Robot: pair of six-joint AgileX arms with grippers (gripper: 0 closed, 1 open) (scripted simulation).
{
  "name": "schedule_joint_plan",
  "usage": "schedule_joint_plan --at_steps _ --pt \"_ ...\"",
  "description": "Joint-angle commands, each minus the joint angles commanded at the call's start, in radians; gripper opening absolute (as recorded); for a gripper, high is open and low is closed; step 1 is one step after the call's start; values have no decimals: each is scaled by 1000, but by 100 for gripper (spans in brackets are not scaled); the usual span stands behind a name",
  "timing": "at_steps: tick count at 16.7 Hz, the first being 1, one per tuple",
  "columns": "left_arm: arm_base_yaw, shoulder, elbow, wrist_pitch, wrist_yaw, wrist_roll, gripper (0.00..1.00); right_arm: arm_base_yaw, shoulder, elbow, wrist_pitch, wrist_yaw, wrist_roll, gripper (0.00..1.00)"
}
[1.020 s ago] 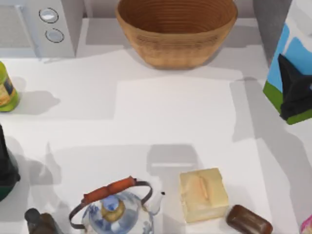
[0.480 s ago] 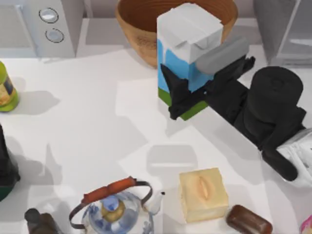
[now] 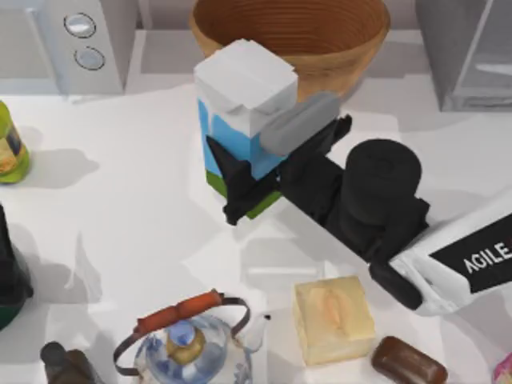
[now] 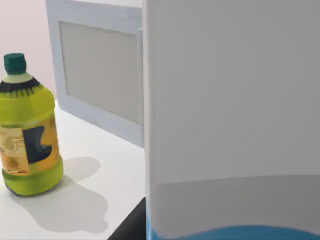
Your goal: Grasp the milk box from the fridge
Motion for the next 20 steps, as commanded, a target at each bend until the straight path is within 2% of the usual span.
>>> schedule_joint_plan --at_steps 5,13,18,20 --pt "0 0 0 0 0 0 100 -4 15 8 -5 0 0 0" --pt "0 0 0 0 0 0 100 4 234 228 2 8 -1 0" --pt "0 0 0 0 0 0 100 5 248 245 3 8 -2 0" --pt "0 0 0 0 0 0 100 5 248 245 3 8 -2 15"
